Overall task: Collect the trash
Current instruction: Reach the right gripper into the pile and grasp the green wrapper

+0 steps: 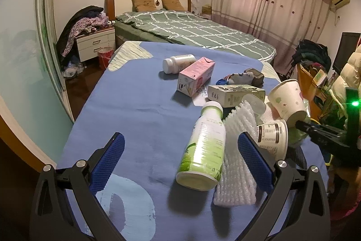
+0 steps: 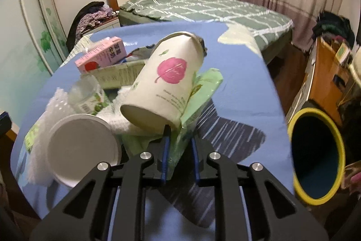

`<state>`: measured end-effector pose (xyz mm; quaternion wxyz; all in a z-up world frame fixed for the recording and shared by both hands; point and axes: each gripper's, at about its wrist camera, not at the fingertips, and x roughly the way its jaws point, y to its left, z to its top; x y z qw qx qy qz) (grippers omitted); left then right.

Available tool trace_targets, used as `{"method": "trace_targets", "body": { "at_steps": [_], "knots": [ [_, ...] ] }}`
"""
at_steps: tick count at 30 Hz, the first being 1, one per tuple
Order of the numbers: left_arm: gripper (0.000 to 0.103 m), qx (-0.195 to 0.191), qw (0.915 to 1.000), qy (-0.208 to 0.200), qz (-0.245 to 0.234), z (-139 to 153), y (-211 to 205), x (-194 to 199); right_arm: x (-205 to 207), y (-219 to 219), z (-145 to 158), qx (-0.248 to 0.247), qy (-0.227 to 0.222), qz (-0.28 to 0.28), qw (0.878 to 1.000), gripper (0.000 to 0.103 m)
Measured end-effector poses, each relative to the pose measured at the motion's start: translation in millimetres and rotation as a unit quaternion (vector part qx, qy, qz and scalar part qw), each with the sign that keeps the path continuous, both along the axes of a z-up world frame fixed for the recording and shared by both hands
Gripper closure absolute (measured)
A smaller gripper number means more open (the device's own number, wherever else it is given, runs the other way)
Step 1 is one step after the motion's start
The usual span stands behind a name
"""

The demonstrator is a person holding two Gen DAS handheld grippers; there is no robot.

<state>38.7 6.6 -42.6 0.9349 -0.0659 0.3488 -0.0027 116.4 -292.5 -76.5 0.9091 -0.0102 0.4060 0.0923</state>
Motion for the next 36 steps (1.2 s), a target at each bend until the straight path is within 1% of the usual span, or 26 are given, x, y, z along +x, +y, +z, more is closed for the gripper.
{"method": "trace_targets", "body": {
  "at_steps": [3, 6, 10, 13, 18, 21, 24, 27, 28, 33, 36],
  "knots": [
    [0.004, 0.0, 1.0, -0.001, -0.001, 0.5, -1.8, -0.5, -11.6, 0.5, 11.9, -0.006, -0.012, 0.01, 1.0, 0.088],
    [0.004, 0.0, 1.0, -0.002, -0.002, 0.2, -2.5, -2.0, -24.4, 0.5, 23.1, -0.006, -0.024, 0.018, 1.0, 0.092],
    [0.004, -0.001, 1.0, -0.001, -0.005, 0.9, -5.2, -2.9, -36.6, -5.0, 38.6, 0.003, -0.047, 0.014, 0.999, 0.095],
    [0.004, -0.003, 1.0, -0.001, -0.008, 0.0, -7.3, -3.5, -37.6, -8.9, 45.0, 0.009, -0.056, 0.008, 0.998, 0.095],
    [0.004, -0.003, 0.9999, 0.002, -0.016, -2.9, -12.6, -3.0, -25.0, -8.7, 36.2, 0.013, -0.05, -0.006, 0.999, 0.095],
    [0.004, -0.003, 0.9998, 0.001, -0.017, -2.1, -13.6, -4.2, -11.0, -5.6, 20.4, 0.005, -0.028, -0.008, 1.0, 0.095],
    [0.004, -0.003, 0.9999, 0.001, -0.015, -2.6, -11.8, -2.5, -2.6, -7.7, 4.4, 0.02, 0.002, -0.004, 1.0, 0.093],
    [0.004, -0.005, 0.9999, 0.004, -0.014, -4.5, -11.0, -2.2, -3.7, -12.0, -4.1, 0.028, 0.019, -0.002, 0.999, 0.092],
    [0.004, -0.005, 0.9999, 0.005, -0.014, -5.4, -11.3, -1.3, -4.7, -13.9, -6.0, 0.03, 0.023, 0.0, 0.999, 0.09],
    [0.004, -0.005, 0.9997, 0.01, -0.02, -8.4, -15.7, 1.5, -12.0, -22.7, -18.2, 0.038, 0.047, 0.006, 0.998, 0.089],
    [0.004, -0.002, 0.9997, 0.009, -0.022, -7.7, -17.4, 2.6, -19.7, -25.9, -18.7, 0.043, 0.049, 0.012, 0.998, 0.089]
  ]
}}
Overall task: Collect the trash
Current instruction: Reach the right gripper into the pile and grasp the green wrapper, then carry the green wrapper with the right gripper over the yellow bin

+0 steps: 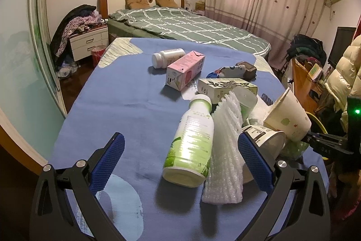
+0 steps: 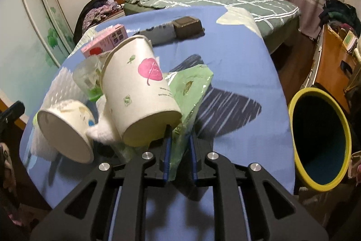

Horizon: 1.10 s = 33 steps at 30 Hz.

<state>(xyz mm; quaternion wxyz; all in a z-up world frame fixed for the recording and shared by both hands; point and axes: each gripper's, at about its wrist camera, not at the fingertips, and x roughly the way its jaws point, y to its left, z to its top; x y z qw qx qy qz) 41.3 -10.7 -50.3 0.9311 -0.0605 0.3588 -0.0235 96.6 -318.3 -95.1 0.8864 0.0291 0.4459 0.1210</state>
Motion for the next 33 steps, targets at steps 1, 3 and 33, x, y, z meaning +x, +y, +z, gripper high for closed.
{"method": "trace_targets", "body": {
  "at_steps": [1, 3, 33],
  "knots": [
    [0.004, 0.0, 1.0, -0.001, 0.0, 0.5, -0.2, 0.2, -2.9, -2.9, 3.8, 0.006, -0.006, -0.002, 1.0, 0.089],
    [0.004, 0.0, 1.0, -0.001, 0.0, 0.6, -0.5, 0.3, -7.5, -8.6, 16.2, 0.017, -0.027, -0.01, 0.999, 0.093],
    [0.004, -0.008, 0.9985, 0.014, -0.053, -9.6, -34.7, 2.6, -19.1, -25.7, 92.2, -0.005, -0.192, -0.097, 0.977, 0.095]
  ]
}}
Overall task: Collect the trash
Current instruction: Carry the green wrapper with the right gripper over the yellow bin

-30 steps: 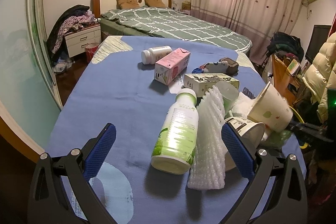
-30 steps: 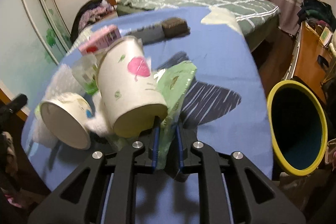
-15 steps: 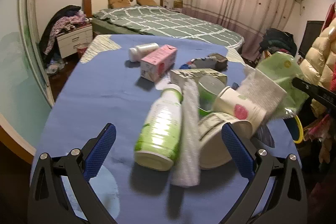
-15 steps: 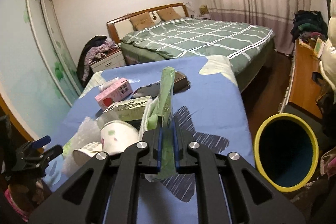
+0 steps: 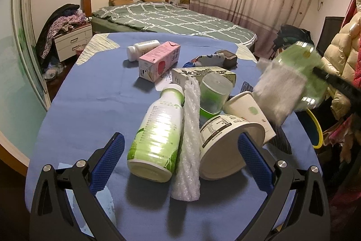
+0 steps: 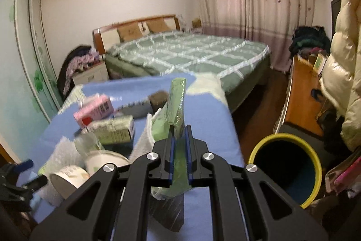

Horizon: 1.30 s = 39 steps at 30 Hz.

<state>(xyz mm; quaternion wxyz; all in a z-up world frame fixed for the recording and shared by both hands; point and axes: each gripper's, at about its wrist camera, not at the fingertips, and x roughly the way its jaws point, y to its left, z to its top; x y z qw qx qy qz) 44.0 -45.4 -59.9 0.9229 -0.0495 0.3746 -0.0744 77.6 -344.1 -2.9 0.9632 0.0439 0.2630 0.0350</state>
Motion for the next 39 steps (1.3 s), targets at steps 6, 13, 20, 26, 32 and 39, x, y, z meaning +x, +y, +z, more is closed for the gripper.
{"method": "trace_targets", "body": {
  "at_steps": [6, 13, 20, 26, 32, 39],
  "knots": [
    [0.004, 0.0, 1.0, 0.0, -0.006, -0.3, -1.9, 0.0, -12.0, 0.5, 23.1, -0.003, -0.037, 0.03, 0.999, 0.095],
    [0.004, 0.002, 1.0, -0.005, -0.005, 3.8, -1.6, -1.7, -3.7, -4.1, 11.8, 0.022, -0.013, 0.048, 0.999, 0.095],
    [0.004, 0.001, 1.0, -0.003, -0.008, 3.6, -3.2, -2.4, -10.2, -16.8, 21.2, 0.009, -0.041, 0.024, 0.999, 0.095],
    [0.004, 0.003, 0.9999, -0.005, -0.015, 3.2, -8.6, -2.2, -20.4, -23.0, 33.4, -0.029, -0.084, -0.017, 0.996, 0.095],
    [0.004, -0.001, 0.9998, -0.007, -0.018, 5.2, -10.7, -4.6, 0.0, -5.4, 15.4, -0.104, -0.068, -0.029, 0.992, 0.095],
    [0.004, -0.002, 0.9998, -0.008, -0.016, 7.2, -7.0, -3.6, 4.6, -38.0, 2.0, -0.031, -0.033, -0.027, 0.999, 0.095]
  ]
}}
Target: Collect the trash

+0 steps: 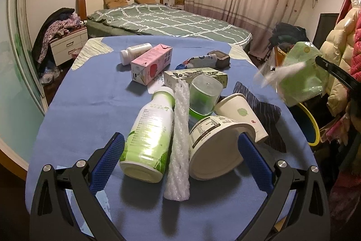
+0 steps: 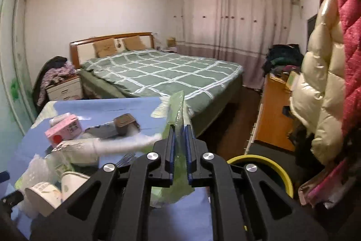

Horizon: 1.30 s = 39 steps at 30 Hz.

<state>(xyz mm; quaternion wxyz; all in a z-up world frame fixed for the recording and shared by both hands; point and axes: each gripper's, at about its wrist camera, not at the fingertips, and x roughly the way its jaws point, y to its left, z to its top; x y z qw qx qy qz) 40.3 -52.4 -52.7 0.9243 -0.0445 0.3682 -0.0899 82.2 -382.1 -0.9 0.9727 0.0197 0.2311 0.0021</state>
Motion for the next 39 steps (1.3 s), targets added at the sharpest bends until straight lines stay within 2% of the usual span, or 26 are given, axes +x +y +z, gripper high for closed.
{"method": "trace_targets", "body": {
  "at_steps": [2, 3, 5, 6, 8, 9, 11, 14, 16, 19, 22, 27, 32, 33, 35, 36, 37, 39],
  "knots": [
    [0.004, 0.0, 1.0, 0.001, -0.001, -0.7, -1.2, 0.4, -10.7, -2.3, 0.6, 0.056, 0.005, 0.089, 0.994, 0.095],
    [0.004, 0.0, 1.0, 0.002, -0.003, -0.9, -2.8, 0.7, -14.1, -1.4, 1.9, 0.057, 0.005, 0.087, 0.995, 0.095],
    [0.004, 0.002, 1.0, 0.001, -0.006, -1.5, -5.4, 1.2, -16.3, 4.1, 6.1, -0.024, -0.005, -0.003, 1.0, 0.095],
    [0.004, 0.002, 1.0, 0.0, -0.009, -1.2, -7.0, 0.9, -16.2, 3.9, 6.1, -0.028, -0.009, -0.01, 1.0, 0.095],
    [0.004, 0.004, 0.9998, -0.006, -0.016, 0.9, -10.2, -0.1, -14.4, -7.2, 5.4, 0.055, 0.013, 0.056, 0.997, 0.095],
    [0.004, 0.006, 0.9998, -0.01, -0.019, 2.2, -11.6, -0.3, -15.4, -11.3, 5.6, 0.063, 0.017, 0.054, 0.996, 0.095],
    [0.004, 0.007, 0.9996, -0.014, -0.024, 4.2, -14.0, -0.9, -23.8, -8.6, 7.3, 0.021, 0.002, 0.01, 1.0, 0.095],
    [0.004, 0.01, 0.9994, -0.018, -0.028, 4.9, -16.7, -1.1, -30.5, -28.1, 10.4, 0.056, 0.004, 0.02, 0.998, 0.095],
    [0.004, 0.009, 0.9994, -0.016, -0.029, 4.3, -17.8, -1.6, -39.8, -40.1, 13.7, 0.027, -0.009, -0.022, 0.999, 0.095],
    [0.004, 0.007, 0.9995, -0.013, -0.028, 2.7, -17.6, -2.2, -42.4, -73.0, 9.1, 0.035, -0.001, -0.058, 0.998, 0.095],
    [0.004, 0.007, 0.9995, -0.012, -0.028, 1.7, -17.9, -1.4, -39.2, -93.9, -1.1, 0.021, 0.008, -0.109, 0.994, 0.095],
    [0.004, 0.013, 0.9994, -0.015, -0.028, 2.5, -20.4, -2.2, -33.4, -138.7, -36.2, -0.001, 0.044, -0.203, 0.978, 0.095],
    [0.004, 0.019, 0.9992, -0.018, -0.031, 3.7, -22.4, -6.4, -7.2, -159.8, -76.3, -0.003, 0.089, -0.257, 0.962, 0.094],
    [0.004, 0.02, 0.9991, -0.019, -0.032, 4.0, -22.8, -7.5, -3.8, -165.1, -84.9, -0.001, 0.102, -0.262, 0.96, 0.093],
    [0.004, 0.023, 0.9988, -0.022, -0.036, 5.3, -24.4, -9.5, 0.7, -169.6, -95.2, 0.002, 0.115, -0.267, 0.957, 0.079],
    [0.004, 0.024, 0.9986, -0.026, -0.04, 6.9, -25.5, -11.3, 1.5, -169.4, -98.3, 0.001, 0.117, -0.268, 0.956, 0.067],
    [0.004, 0.024, 0.9984, -0.029, -0.042, 7.9, -26.7, -12.2, 2.0, -169.3, -100.0, -0.001, 0.115, -0.269, 0.956, 0.063],
    [0.005, 0.027, 0.9979, -0.033, -0.048, 10.1, -29.7, -13.3, 2.4, -167.0, -100.6, -0.006, 0.113, -0.27, 0.956, 0.062]
  ]
}}
